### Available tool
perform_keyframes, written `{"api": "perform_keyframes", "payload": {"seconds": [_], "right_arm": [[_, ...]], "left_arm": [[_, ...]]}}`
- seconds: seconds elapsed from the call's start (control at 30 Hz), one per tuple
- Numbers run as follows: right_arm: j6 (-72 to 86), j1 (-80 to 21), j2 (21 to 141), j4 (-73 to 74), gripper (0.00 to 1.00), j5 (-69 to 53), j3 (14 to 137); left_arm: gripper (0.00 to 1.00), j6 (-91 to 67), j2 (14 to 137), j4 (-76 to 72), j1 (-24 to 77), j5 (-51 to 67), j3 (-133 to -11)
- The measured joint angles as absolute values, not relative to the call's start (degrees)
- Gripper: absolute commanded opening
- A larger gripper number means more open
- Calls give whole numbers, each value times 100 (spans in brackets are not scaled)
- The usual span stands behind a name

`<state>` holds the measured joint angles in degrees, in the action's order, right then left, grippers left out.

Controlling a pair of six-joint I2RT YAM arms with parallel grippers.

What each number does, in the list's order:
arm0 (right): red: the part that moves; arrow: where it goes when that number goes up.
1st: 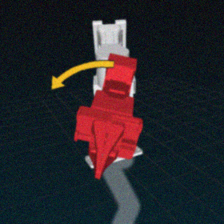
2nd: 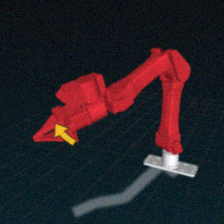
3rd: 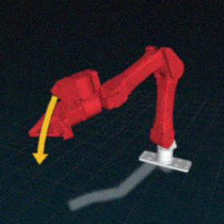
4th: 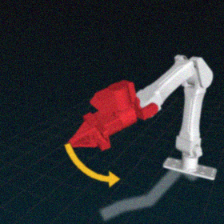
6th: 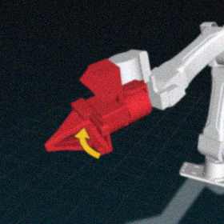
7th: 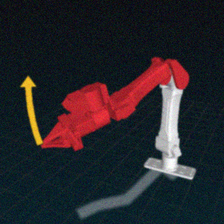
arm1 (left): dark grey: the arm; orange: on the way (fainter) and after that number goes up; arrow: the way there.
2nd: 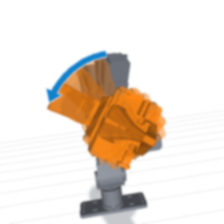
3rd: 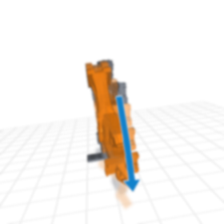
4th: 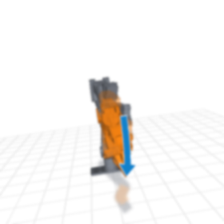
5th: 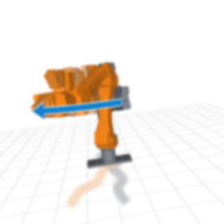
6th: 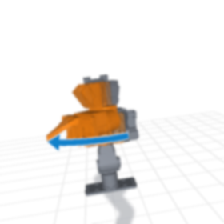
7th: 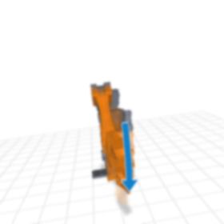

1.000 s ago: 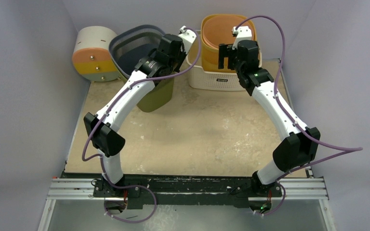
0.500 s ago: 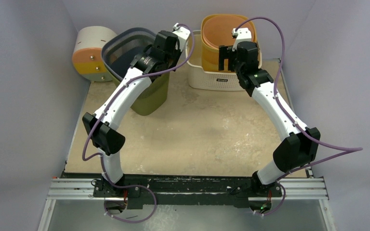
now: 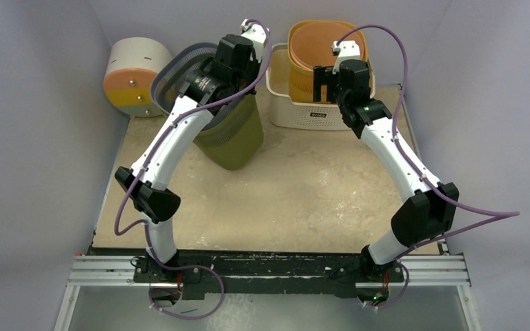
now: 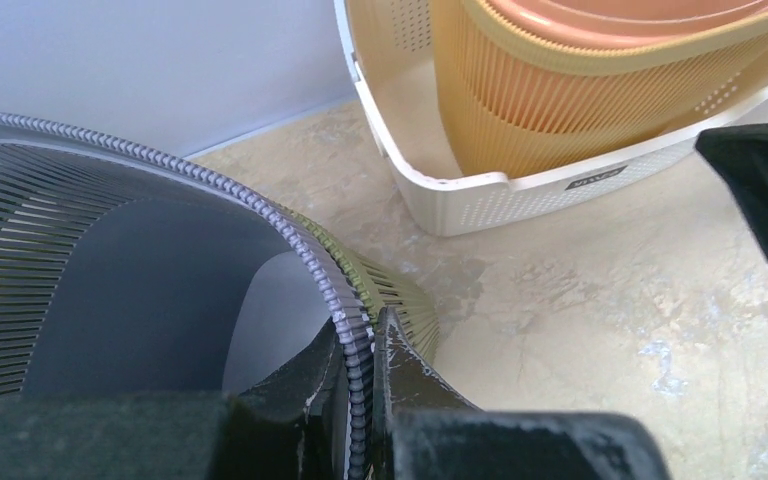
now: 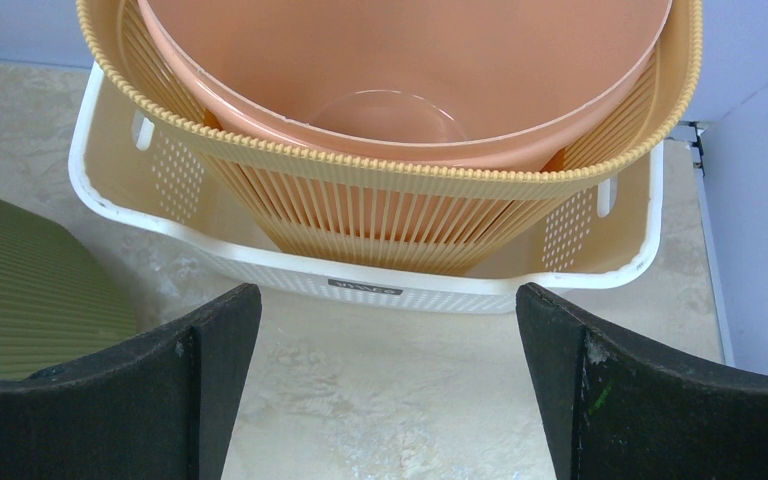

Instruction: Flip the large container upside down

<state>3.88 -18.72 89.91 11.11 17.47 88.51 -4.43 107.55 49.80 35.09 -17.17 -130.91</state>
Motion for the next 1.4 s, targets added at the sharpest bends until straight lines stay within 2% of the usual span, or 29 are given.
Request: {"api": "perform_keyframes", "payload": {"seconds": [0.23,0.53,0.83,1.4], "right_arm": [[388,-1872,8991,1133,99,1737,8851],[390,-1872,8991,1135,99,1726,8851],[436,-1872,8991,1135,99,1710,8851],[530,-1872,8991,1240,100,1732,8903]], "left_arm": [[0,-454,10713,5011,3667,-1898,-13305],[0,27,10711,5074,3900,-2718,-13316],[0,593,10645,4731,4547,-3798,-13343],[0,2978,10051,1761,5607,-5575,-13445]]}}
